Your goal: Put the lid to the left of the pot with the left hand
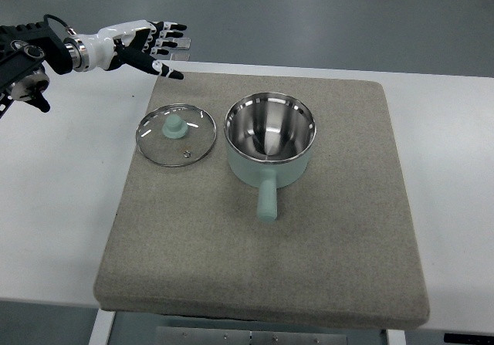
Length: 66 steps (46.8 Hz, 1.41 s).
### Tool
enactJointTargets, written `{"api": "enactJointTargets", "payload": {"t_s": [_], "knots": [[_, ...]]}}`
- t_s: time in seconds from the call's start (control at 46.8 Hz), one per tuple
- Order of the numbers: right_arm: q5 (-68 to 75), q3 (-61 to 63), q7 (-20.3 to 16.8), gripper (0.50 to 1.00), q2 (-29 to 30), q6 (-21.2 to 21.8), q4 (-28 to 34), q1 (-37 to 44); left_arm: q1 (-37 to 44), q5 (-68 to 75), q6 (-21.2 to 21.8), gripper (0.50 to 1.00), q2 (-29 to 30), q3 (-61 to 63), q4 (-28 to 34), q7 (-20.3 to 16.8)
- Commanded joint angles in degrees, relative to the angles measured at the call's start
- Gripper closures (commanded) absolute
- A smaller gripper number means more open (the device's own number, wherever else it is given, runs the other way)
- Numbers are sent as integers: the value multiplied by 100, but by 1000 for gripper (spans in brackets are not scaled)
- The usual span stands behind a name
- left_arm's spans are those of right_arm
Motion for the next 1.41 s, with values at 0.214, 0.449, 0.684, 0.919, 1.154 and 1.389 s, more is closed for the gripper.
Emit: {"api": "enactJointTargets", "payload": {"t_s": [0.214,0.449,0.684,0.919,1.154,1.389], "knots": [[5,-3,0,576,0,0,0,1,94,-2762,-151,506,-220,-7,705,19],[5,-3,0,576,0,0,0,1,603,-3676,-362,506,-229,-683,661,63],[5,-3,0,576,0,0,0,1,806,-3843,-696,504,-343,-1421,688,976],[5,-3,0,576,0,0,0,1,955,-4221,-819,506,-343,-2003,705,2163],[14,41,0,576,0,18,0,1,947,-4415,-819,504,-343,-2003,670,2286],[32,23,0,576,0,62,70,-8,947,-4415,-819,504,-343,-1994,670,2286]]}}
